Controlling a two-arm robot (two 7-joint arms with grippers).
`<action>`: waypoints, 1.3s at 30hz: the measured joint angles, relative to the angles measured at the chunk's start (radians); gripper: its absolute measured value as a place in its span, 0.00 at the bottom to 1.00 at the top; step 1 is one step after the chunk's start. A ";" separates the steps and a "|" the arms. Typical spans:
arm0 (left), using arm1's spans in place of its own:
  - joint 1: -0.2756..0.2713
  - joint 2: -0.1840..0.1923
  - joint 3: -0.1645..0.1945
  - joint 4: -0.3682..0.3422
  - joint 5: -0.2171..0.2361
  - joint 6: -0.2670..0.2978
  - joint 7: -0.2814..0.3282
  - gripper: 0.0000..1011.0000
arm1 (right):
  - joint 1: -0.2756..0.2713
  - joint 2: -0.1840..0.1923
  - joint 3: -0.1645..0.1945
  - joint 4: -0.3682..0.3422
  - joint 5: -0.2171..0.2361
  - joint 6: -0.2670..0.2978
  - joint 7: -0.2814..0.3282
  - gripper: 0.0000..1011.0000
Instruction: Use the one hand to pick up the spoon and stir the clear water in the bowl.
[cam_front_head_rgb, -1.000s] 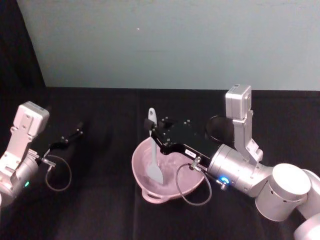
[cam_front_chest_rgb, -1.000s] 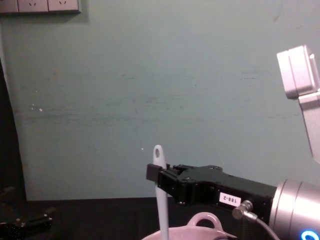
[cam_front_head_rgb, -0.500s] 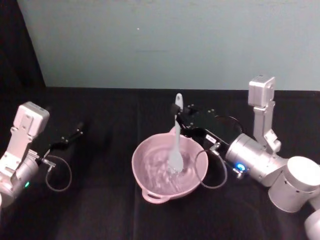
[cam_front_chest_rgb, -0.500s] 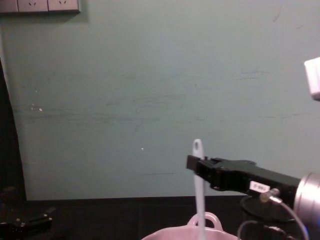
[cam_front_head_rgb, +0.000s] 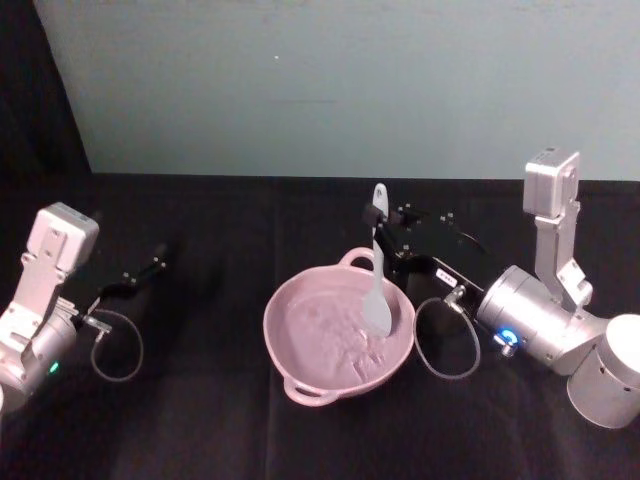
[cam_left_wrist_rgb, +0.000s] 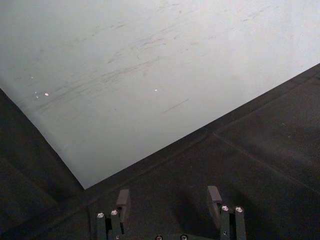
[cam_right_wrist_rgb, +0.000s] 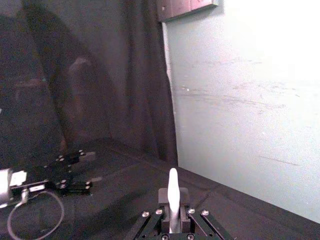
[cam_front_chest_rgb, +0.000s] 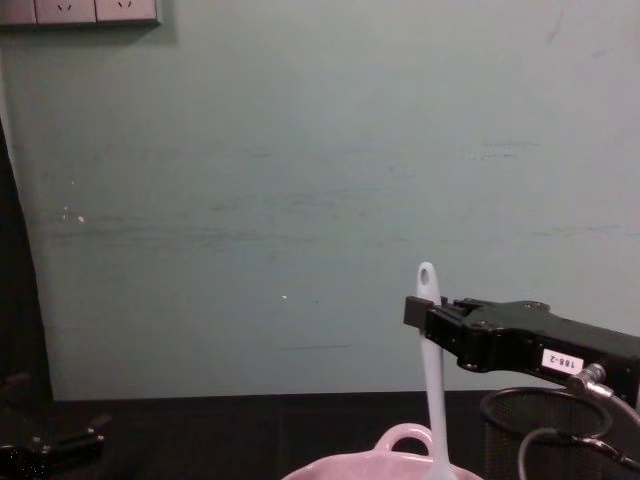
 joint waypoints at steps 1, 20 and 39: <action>0.000 0.000 0.000 0.000 0.000 0.000 0.000 0.99 | -0.003 0.003 -0.001 -0.007 -0.003 0.000 0.002 0.11; 0.000 0.000 0.000 0.000 0.000 0.000 0.000 0.99 | -0.002 -0.040 -0.105 -0.042 -0.030 0.004 0.058 0.11; 0.000 0.000 0.000 0.000 0.000 0.000 0.000 0.99 | 0.103 -0.113 -0.064 0.152 -0.031 -0.055 0.027 0.11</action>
